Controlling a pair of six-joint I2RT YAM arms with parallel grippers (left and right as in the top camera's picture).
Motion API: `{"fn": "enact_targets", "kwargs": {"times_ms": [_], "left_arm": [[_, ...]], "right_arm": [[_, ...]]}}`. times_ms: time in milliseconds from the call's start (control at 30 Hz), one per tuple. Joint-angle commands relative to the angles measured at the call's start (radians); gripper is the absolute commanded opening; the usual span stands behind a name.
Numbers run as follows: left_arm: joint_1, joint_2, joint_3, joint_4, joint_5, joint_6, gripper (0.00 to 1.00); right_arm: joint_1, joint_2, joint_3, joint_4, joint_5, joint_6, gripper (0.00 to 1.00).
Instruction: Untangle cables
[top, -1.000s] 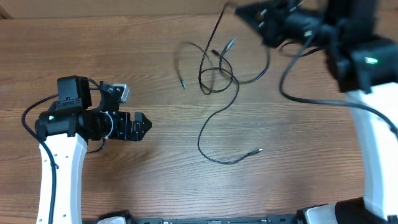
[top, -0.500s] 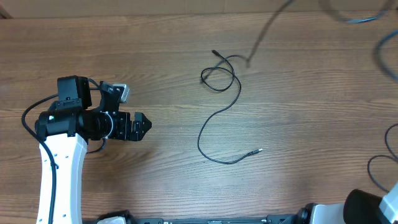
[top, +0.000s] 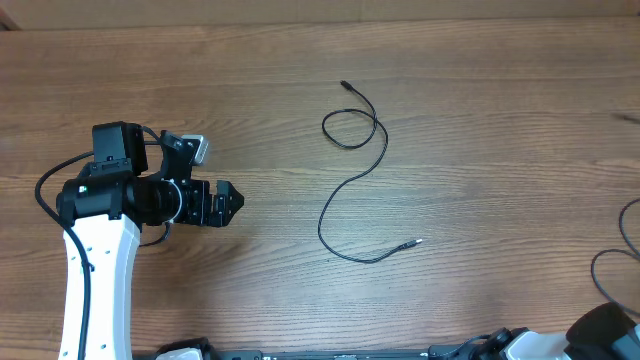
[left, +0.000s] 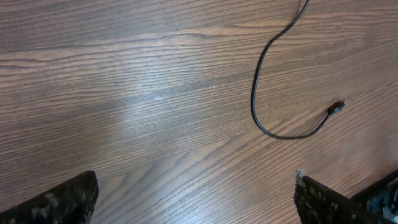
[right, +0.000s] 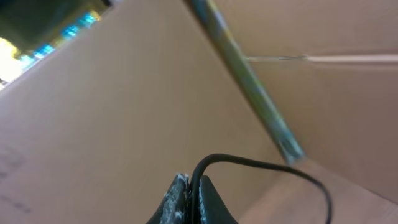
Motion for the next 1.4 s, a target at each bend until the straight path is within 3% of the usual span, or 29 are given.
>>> {"fn": "enact_targets", "kwargs": {"times_ms": [0,367,700,867,900,933,967,1033,1233,1367], "left_arm": [[0.000,0.002,-0.004,0.001,0.000,-0.014,1.00],[0.000,0.002,-0.004,0.001,0.001,-0.014,1.00],[0.000,0.002,-0.004,0.001,0.000,-0.014,1.00],[0.000,0.002,-0.004,0.001,0.000,-0.014,1.00],[0.000,0.002,-0.004,0.001,0.001,-0.014,1.00],[0.000,0.002,-0.004,0.001,0.000,-0.014,1.00],[0.000,0.002,-0.004,0.001,0.000,-0.014,1.00],[0.000,0.002,-0.004,0.001,0.000,-0.014,1.00],[0.000,0.002,-0.004,0.001,0.001,-0.014,1.00],[0.000,0.002,-0.004,0.001,0.000,-0.014,1.00]], "right_arm": [[0.004,0.043,0.025,-0.058,0.026,-0.130,0.04],[0.006,0.220,0.019,-0.235,0.028,-0.186,0.04],[0.006,0.299,0.019,-0.369,0.447,-0.174,0.04],[0.009,0.399,0.019,-0.444,0.493,-0.098,0.04],[0.009,0.412,0.019,-0.455,0.492,-0.094,0.12],[0.011,0.432,0.019,-0.471,0.492,-0.092,0.32],[0.014,0.463,0.019,-0.498,0.492,-0.092,0.59],[0.018,0.490,0.019,-0.533,0.492,-0.093,0.76],[0.027,0.506,0.019,-0.593,0.486,-0.109,0.89],[0.040,0.506,0.019,-0.617,0.350,-0.227,0.89]]}}
